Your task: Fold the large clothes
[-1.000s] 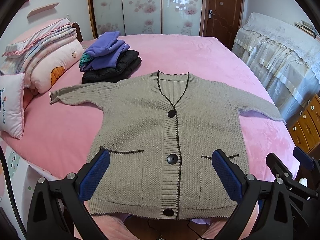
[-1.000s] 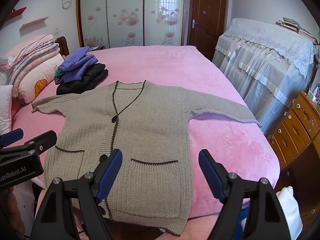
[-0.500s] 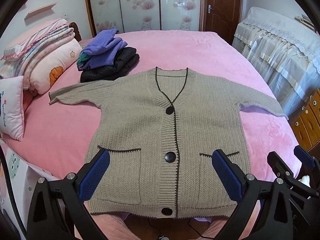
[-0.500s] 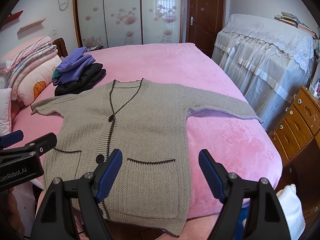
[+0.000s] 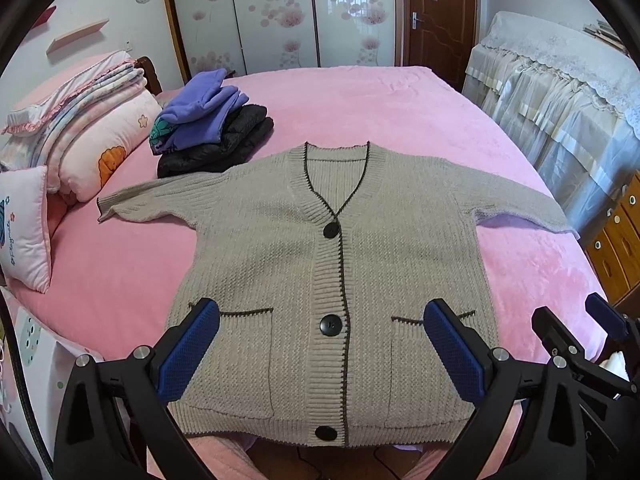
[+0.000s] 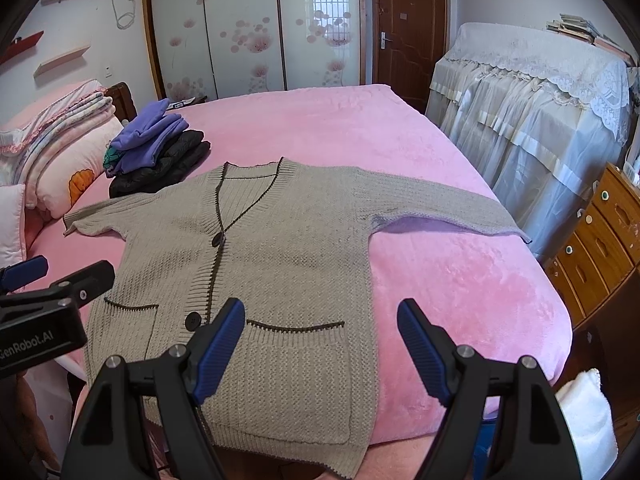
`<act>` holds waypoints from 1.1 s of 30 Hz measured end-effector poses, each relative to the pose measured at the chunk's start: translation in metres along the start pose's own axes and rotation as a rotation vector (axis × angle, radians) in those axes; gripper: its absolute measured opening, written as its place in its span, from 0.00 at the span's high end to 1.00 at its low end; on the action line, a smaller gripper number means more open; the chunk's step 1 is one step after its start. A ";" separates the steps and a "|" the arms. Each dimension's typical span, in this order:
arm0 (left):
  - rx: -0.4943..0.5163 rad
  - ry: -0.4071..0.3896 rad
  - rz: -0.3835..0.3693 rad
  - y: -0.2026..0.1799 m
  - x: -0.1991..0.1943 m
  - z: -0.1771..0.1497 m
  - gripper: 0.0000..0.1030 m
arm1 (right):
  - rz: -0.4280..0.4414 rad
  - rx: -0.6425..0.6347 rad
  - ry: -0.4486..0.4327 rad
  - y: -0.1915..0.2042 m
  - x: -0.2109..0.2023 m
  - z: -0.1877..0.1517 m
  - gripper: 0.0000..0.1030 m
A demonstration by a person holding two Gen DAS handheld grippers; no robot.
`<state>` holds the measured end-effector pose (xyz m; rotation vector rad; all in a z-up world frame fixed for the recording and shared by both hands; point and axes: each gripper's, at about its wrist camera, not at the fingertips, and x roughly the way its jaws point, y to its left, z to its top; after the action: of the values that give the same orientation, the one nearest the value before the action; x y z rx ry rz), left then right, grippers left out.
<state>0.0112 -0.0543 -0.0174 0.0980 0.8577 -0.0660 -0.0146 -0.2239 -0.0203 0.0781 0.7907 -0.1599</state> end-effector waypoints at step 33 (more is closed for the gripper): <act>0.122 -0.186 -0.154 -0.141 0.072 0.143 0.01 | -0.194 0.425 0.021 -0.273 0.096 0.113 0.23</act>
<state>0.1519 -0.2121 0.0123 0.1377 0.6739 -0.2681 0.0841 -0.5179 -0.0119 0.4054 0.7745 -0.5104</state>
